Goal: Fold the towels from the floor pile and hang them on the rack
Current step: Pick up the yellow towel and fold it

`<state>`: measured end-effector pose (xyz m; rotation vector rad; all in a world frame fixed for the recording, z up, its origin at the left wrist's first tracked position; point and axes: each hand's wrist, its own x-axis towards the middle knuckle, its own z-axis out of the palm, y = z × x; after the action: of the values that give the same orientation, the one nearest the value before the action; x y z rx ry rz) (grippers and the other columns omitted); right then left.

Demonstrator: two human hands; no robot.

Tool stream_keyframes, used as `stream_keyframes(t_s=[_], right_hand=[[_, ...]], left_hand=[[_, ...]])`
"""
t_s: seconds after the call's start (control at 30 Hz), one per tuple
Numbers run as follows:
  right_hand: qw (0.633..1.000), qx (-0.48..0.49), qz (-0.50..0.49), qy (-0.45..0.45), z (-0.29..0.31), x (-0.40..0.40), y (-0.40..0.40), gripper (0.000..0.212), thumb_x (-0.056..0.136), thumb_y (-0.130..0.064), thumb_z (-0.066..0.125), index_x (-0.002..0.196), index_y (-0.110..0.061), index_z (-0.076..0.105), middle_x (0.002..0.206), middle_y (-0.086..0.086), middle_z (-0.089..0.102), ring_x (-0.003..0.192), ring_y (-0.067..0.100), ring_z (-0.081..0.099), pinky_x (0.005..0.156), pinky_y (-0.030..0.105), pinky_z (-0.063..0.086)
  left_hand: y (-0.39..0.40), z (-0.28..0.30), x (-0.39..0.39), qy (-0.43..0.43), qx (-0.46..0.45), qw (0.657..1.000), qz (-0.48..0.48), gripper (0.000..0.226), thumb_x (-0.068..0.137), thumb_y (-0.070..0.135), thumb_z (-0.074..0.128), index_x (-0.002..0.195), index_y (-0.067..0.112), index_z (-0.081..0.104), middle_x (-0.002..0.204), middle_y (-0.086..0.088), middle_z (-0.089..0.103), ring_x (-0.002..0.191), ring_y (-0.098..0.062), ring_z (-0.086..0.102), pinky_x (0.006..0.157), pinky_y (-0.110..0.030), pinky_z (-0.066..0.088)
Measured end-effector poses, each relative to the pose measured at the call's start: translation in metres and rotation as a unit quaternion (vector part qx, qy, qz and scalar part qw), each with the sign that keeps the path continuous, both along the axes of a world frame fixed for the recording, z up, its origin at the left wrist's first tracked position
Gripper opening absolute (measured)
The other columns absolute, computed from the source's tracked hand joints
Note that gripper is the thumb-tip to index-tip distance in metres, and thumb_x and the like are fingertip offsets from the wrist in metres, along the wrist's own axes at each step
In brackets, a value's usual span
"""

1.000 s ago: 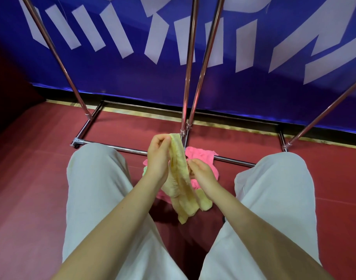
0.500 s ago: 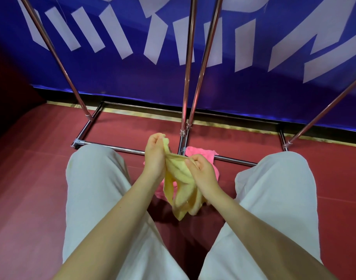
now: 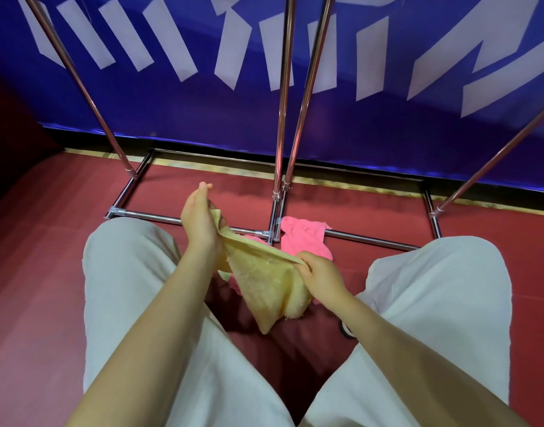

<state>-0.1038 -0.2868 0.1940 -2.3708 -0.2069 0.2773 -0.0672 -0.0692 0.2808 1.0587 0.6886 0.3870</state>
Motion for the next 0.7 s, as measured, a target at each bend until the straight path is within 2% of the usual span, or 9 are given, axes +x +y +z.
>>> stream_keyframes(t_s=[0.1,0.17,0.27,0.37,0.43,0.53,0.57,0.63,0.7], right_hand=[[0.994,0.086,-0.065,-0.003,0.003,0.004,-0.004,0.025,0.095,-0.01,0.051,0.071,-0.008,0.058,0.071,-0.002,0.052,0.07,0.01,0.048,0.069,0.03,0.037],[0.985,0.144,-0.098,0.016,0.014,0.003,-0.002,0.036,0.097,-0.007,0.048,0.062,-0.017,0.047,0.063,-0.007,0.044,0.059,-0.001,0.043,0.06,0.018,0.034],[0.972,0.204,-0.112,0.012,0.024,0.001,0.002,0.04,0.097,-0.004,0.048,0.062,-0.022,0.044,0.061,-0.01,0.041,0.053,-0.006,0.041,0.057,0.012,0.033],[0.958,0.249,-0.145,0.001,0.033,0.002,0.001,0.024,0.095,-0.007,0.054,0.073,-0.017,0.057,0.067,-0.009,0.053,0.059,-0.008,0.047,0.061,0.01,0.037],[0.955,0.256,-0.15,-0.002,0.041,0.005,-0.001,0.011,0.093,-0.011,0.057,0.084,-0.014,0.062,0.076,-0.009,0.061,0.069,-0.007,0.053,0.067,0.009,0.039],[0.954,0.266,-0.134,-0.023,0.054,0.007,-0.004,0.007,0.092,-0.012,0.057,0.087,-0.016,0.061,0.084,-0.007,0.063,0.079,0.002,0.057,0.073,0.015,0.042],[0.953,0.271,-0.13,-0.036,0.059,0.007,-0.003,0.009,0.092,-0.011,0.057,0.086,-0.017,0.06,0.084,-0.006,0.063,0.078,0.002,0.056,0.073,0.016,0.042],[0.951,0.279,-0.119,-0.059,0.067,0.006,-0.002,0.013,0.092,-0.009,0.056,0.087,-0.02,0.06,0.085,-0.008,0.063,0.078,0.003,0.058,0.074,0.019,0.044],[0.952,0.277,-0.106,-0.075,0.073,0.005,-0.001,0.016,0.093,-0.008,0.053,0.091,-0.022,0.06,0.087,-0.009,0.064,0.082,0.001,0.059,0.075,0.016,0.045]], left_hand=[[0.01,-0.005,0.002,0.0,-0.014,1.0,0.025,0.02,0.098,0.029,0.053,0.085,0.018,0.063,0.059,0.003,0.034,0.039,-0.007,0.034,0.04,-0.02,0.03],[0.014,-0.008,0.001,0.009,-0.018,0.999,0.032,0.02,0.098,0.029,0.054,0.083,0.019,0.064,0.058,0.003,0.035,0.04,-0.008,0.035,0.042,-0.021,0.031],[0.012,-0.011,-0.002,0.032,0.062,0.997,0.01,0.017,0.096,0.027,0.055,0.083,0.02,0.065,0.061,0.004,0.04,0.044,-0.007,0.038,0.049,-0.024,0.036],[-0.004,-0.018,-0.007,0.055,0.173,0.98,-0.085,0.007,0.095,0.017,0.057,0.091,0.017,0.063,0.06,0.002,0.046,0.042,-0.003,0.043,0.047,-0.021,0.037],[-0.022,-0.027,-0.016,0.05,0.245,0.949,-0.191,0.011,0.095,0.011,0.055,0.095,0.019,0.063,0.064,0.004,0.054,0.048,-0.003,0.047,0.049,-0.019,0.039],[-0.051,-0.036,-0.03,0.031,0.242,0.919,-0.309,0.02,0.096,0.006,0.053,0.106,0.02,0.063,0.071,0.002,0.065,0.047,0.003,0.049,0.048,-0.015,0.04],[-0.059,-0.037,-0.033,0.026,0.227,0.916,-0.33,0.021,0.097,0.008,0.053,0.109,0.022,0.063,0.078,0.002,0.07,0.054,0.002,0.054,0.051,-0.013,0.043],[-0.072,-0.036,-0.035,0.006,0.218,0.906,-0.364,0.022,0.097,0.011,0.053,0.114,0.022,0.064,0.1,0.005,0.071,0.079,0.003,0.062,0.07,-0.007,0.046],[-0.079,-0.032,-0.037,-0.017,0.213,0.894,-0.393,0.022,0.099,0.012,0.05,0.112,0.022,0.065,0.105,0.014,0.067,0.091,0.014,0.059,0.08,-0.004,0.042]])
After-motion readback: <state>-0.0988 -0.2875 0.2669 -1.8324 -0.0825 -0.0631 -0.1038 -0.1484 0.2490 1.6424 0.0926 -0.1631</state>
